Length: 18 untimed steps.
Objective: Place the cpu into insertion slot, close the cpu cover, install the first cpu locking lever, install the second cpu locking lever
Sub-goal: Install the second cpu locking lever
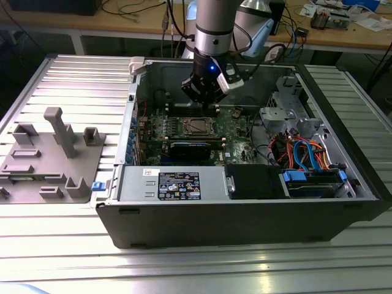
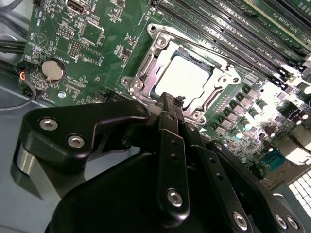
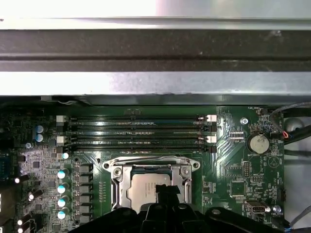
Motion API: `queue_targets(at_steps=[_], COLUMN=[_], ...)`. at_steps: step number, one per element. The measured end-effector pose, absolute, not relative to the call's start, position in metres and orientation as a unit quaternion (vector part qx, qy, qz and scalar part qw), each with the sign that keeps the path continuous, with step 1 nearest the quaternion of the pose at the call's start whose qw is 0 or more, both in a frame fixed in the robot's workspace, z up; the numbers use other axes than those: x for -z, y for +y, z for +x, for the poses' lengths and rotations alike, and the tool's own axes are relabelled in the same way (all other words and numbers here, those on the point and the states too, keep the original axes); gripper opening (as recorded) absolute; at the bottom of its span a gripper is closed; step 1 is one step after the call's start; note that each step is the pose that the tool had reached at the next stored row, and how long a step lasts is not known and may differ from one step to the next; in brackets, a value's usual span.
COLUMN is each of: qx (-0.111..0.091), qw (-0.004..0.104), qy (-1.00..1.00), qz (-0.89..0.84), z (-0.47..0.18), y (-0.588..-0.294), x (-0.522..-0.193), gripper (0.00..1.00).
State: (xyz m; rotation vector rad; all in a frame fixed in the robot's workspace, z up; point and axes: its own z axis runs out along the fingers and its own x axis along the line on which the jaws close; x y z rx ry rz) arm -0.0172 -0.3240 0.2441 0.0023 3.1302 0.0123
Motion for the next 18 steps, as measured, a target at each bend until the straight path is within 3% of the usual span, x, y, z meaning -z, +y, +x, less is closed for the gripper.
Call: queue_targets(at_steps=[18], qx=[-0.004], qw=[0.006], qy=[1.000], qz=[0.001], z=[-0.017], y=[-0.335], x=[-0.248], gripper=[0.11])
